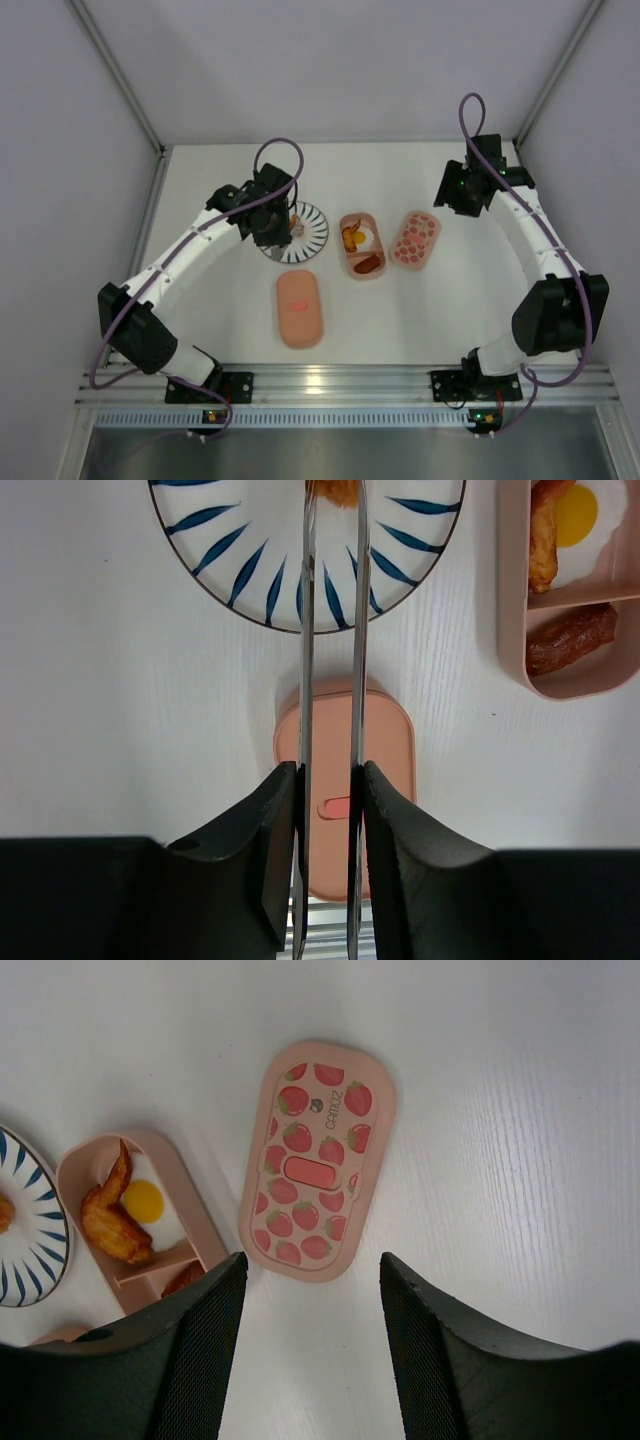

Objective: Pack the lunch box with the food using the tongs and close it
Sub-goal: Place the fake food on the plate, then pick up the fake food from the packing box.

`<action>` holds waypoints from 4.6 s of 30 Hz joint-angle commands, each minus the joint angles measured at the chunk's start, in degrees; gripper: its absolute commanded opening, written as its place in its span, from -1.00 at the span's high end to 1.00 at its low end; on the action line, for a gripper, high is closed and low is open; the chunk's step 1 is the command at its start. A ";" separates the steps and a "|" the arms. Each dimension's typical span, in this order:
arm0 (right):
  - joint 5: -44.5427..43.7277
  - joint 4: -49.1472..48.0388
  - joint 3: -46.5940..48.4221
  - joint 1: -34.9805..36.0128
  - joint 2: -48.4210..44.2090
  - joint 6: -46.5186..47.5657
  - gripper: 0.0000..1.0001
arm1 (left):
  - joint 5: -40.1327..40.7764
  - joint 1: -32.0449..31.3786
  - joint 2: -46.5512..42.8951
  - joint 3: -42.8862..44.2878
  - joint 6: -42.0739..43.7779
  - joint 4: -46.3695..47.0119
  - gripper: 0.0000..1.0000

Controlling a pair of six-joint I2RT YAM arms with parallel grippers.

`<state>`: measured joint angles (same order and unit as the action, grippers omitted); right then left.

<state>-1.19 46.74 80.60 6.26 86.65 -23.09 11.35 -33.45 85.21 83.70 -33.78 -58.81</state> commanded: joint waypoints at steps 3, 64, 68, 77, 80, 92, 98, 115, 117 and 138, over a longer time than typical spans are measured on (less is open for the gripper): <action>0.23 0.81 1.84 0.86 -0.52 0.24 -0.10 | 0.43 0.32 -2.94 -2.05 -1.55 2.64 0.98; -0.13 2.21 2.99 1.30 -0.96 -0.46 -0.11 | -24.01 -6.27 0.39 16.76 13.65 0.71 0.13; -0.30 2.21 3.07 1.30 -0.96 -0.20 -0.10 | -23.49 -8.73 1.71 17.37 15.76 0.36 0.13; -0.65 2.30 2.72 1.30 -0.96 0.06 -0.11 | -21.03 -9.88 3.47 16.58 18.13 -0.78 0.13; -0.48 2.21 2.46 1.30 -0.96 -0.02 -0.10 | -21.11 -9.97 4.17 16.14 18.83 -0.78 0.14; -0.39 1.25 0.79 1.30 -1.48 -0.11 -0.11 | -21.29 -10.49 4.70 13.77 20.68 -1.05 0.14; -0.39 1.07 0.44 1.30 -1.57 -0.11 -0.11 | -20.15 -10.58 5.05 12.28 21.21 -0.78 0.15; -0.83 0.90 -1.14 1.21 -2.72 0.06 -0.10 | -19.53 -10.76 7.51 10.96 21.91 0.62 0.17; -0.83 0.90 -1.14 1.21 -2.80 0.15 -0.11 | -19.53 -10.76 7.86 10.87 21.91 0.80 0.17; -1.01 0.37 -2.55 0.95 -3.51 0.85 -0.11 | -20.32 -11.28 10.50 11.05 23.67 0.36 0.16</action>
<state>-1.50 47.44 77.97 6.63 85.43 -23.00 -8.32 -44.40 95.55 94.96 -11.62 -60.03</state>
